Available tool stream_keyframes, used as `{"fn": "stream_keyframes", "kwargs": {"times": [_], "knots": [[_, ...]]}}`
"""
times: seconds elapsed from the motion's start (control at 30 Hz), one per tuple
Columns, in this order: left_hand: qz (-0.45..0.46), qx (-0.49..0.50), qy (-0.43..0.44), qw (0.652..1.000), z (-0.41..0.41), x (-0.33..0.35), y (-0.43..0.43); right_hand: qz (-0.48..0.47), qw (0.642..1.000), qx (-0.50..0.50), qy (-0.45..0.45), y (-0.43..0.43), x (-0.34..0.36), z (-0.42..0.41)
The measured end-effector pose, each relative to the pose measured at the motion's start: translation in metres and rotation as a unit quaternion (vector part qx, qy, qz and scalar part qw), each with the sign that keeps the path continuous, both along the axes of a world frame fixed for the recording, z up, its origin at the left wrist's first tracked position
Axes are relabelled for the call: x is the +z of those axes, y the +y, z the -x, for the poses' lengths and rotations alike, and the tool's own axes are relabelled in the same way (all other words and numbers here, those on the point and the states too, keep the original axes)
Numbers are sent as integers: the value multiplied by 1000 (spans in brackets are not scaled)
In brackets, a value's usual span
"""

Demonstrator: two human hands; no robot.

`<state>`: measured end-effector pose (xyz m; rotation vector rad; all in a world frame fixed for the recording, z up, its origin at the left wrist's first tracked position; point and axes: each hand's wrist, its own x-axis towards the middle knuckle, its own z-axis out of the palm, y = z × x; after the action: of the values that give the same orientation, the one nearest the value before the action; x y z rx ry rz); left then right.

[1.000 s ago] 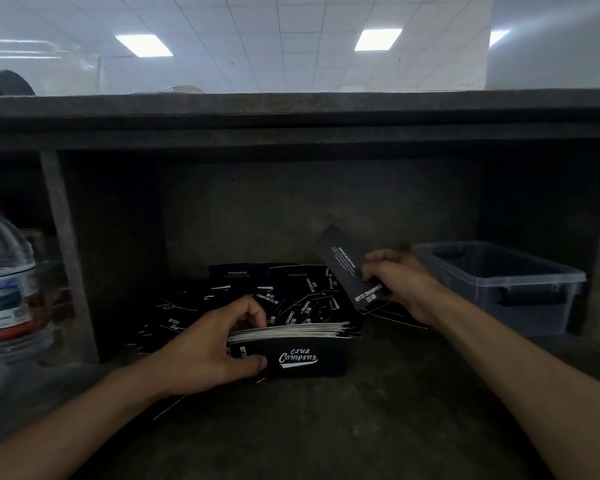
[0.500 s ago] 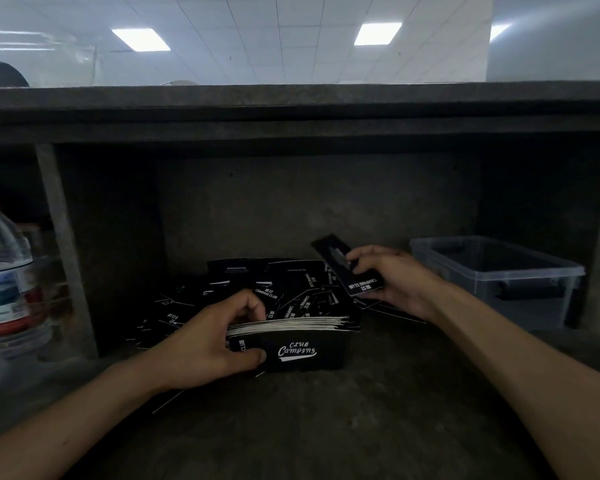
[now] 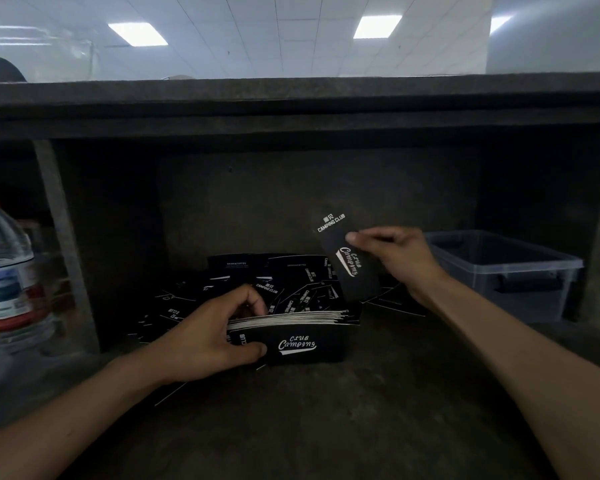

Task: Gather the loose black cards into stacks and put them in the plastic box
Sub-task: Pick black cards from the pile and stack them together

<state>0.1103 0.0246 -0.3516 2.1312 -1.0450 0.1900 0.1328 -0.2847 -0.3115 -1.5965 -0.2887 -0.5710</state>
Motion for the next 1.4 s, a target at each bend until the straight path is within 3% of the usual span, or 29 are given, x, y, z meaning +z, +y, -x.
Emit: {"fn": "stream_keyframes", "kwargs": {"times": [0.2, 0.37, 0.53, 0.67, 0.73, 0.8, 0.9, 0.97, 1.03, 1.1, 1.3, 1.4], "knots": [[-10, 15, -35, 999, -4, -3, 1, 204, 978, 31, 24, -5, -6, 3], [-4, 17, -28, 999, -7, -4, 2, 313, 937, 141, 70, 17, -17, 4], [18, -14, 13, 1000, -9, -6, 2, 264, 923, 154, 235, 15, -15, 2], [23, -7, 21, 1000, -8, -6, 2, 180, 894, 245, 328, 11, -17, 1], [17, -3, 13, 1000, -7, -4, 2, 117, 910, 250, 308, 14, -16, 1], [-3, -7, 1, 1000, -6, -1, 4, 77, 957, 175, 219, 20, -17, -5], [-61, -13, -35, 997, -4, 2, 5, 119, 984, 55, 124, 32, -20, -16], [-98, 2, -72, 993, -4, 3, 6, 231, 966, 55, 98, 37, -26, -24], [-121, 18, -99, 987, -7, 4, 8, 387, 915, 76, 83, 37, -36, -31], [-131, 17, -98, 986, -9, 5, 10, 476, 867, 105, 105, 35, -44, -36], [-123, -4, -44, 991, -13, 0, 12, 607, 790, -82, 2, 24, -35, -35], [-95, -20, -22, 995, -12, 0, 10, 559, 823, -94, -44, 25, -37, -32]]}}
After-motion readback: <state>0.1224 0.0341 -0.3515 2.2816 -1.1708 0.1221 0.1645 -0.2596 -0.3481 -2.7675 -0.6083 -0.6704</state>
